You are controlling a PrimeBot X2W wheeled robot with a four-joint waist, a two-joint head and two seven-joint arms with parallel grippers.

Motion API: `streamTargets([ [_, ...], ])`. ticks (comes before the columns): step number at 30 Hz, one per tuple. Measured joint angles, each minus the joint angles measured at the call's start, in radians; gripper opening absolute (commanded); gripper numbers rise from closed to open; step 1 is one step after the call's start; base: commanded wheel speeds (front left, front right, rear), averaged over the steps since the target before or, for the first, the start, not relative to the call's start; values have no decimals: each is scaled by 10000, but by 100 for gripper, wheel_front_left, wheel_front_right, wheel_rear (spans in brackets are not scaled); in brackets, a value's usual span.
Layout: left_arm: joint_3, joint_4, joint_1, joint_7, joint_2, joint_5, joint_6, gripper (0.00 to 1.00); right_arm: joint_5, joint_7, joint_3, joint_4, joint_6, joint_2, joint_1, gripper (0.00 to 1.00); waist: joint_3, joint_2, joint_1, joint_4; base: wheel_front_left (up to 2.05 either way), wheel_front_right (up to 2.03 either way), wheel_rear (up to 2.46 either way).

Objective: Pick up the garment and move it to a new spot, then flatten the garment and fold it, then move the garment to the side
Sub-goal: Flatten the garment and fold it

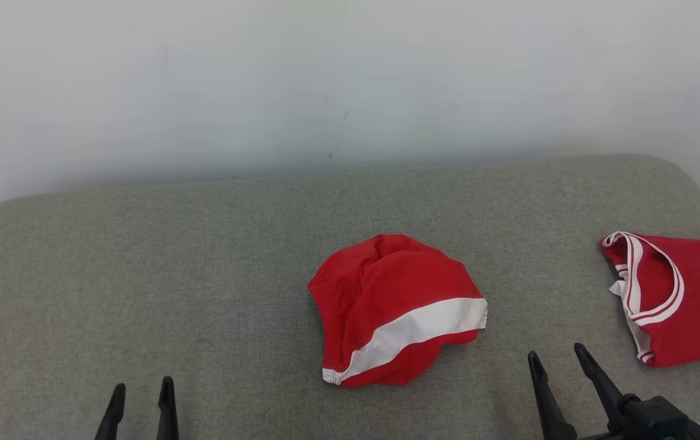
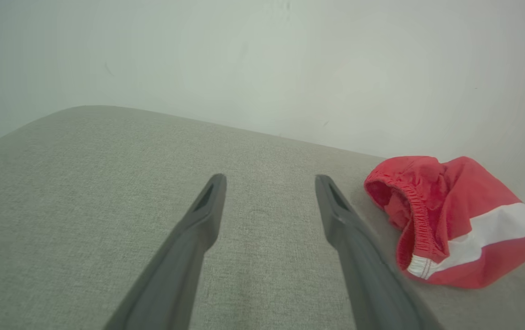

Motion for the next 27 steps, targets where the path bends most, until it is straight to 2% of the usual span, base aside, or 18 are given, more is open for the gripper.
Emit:
streamTargets([
  [7, -654, 579, -472, 217, -13, -286, -40, 100, 17, 36, 290, -10, 0, 13, -187, 100, 66, 0, 1, -188, 0, 0, 0],
  [12, -1814, 1453, -1603, 988, 263, -407, -161, 100, 27, 148, 522, -36, 0, -31, -376, 100, 277, 1, 2, -492, 0, 0, 0],
  [18, -3143, 2755, -2433, 1755, 606, -1348, -192, 100, 48, 173, 685, -25, 0, -25, -546, 100, 525, 0, 2, -1088, 0, 0, 0],
  [27, -3764, 3515, -2905, 1586, 1154, -2161, -192, 100, 100, 25, 832, 88, 0, 10, -692, 100, 892, 1, 2, -1994, 0, 0, 0],
])
